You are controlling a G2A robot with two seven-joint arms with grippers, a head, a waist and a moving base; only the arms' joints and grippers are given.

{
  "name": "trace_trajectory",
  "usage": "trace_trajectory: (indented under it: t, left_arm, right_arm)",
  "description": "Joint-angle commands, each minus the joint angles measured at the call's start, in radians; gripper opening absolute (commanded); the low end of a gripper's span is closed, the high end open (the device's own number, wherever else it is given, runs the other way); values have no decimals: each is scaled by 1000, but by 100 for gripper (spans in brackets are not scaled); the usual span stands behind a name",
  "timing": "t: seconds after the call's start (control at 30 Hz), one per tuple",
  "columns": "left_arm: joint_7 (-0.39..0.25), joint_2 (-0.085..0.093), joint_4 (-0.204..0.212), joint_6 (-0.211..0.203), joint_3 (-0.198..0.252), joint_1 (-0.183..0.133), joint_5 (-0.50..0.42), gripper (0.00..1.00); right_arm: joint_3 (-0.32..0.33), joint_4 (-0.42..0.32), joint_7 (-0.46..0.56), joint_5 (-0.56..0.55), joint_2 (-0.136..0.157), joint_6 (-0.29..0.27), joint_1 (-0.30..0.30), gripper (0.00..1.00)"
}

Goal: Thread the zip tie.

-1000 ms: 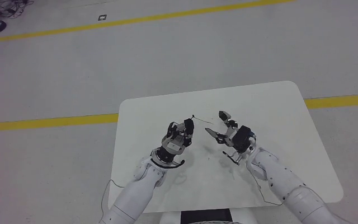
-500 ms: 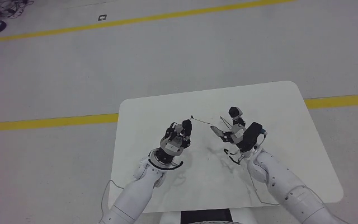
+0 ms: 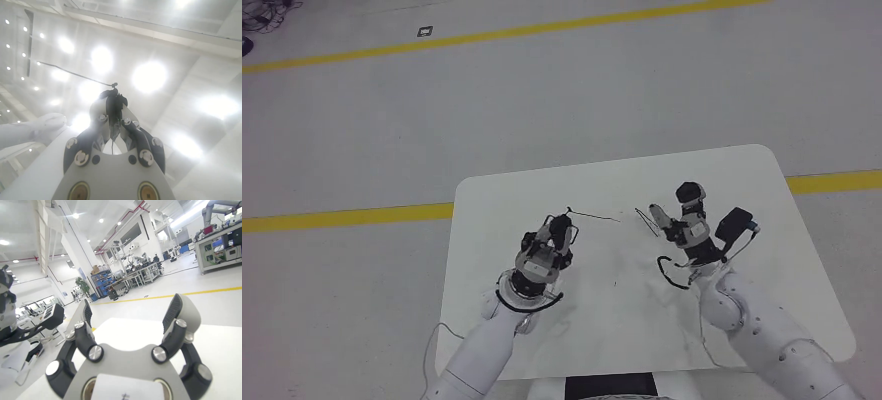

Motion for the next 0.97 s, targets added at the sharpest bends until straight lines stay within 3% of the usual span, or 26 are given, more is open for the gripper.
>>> trace_trajectory:
  t: [0.0, 0.23, 0.53, 0.93]
  left_arm:
    - [-26, -4, -1, -5, -1, 0, -30, 0]
    - [-38, -8, 11, 13, -22, 4, -60, 0]
    - [-71, -23, -16, 57, -51, 32, -60, 0]
    - [-71, -23, -16, 57, -51, 32, -60, 0]
  right_arm:
    - [-1, -19, 0, 41, 25, 0, -5, 100]
    - [-7, -75, -10, 132, 108, 0, -17, 100]
    - [-54, -172, -37, 265, 203, 0, -10, 100]
    - [-54, -172, -37, 265, 203, 0, -10, 100]
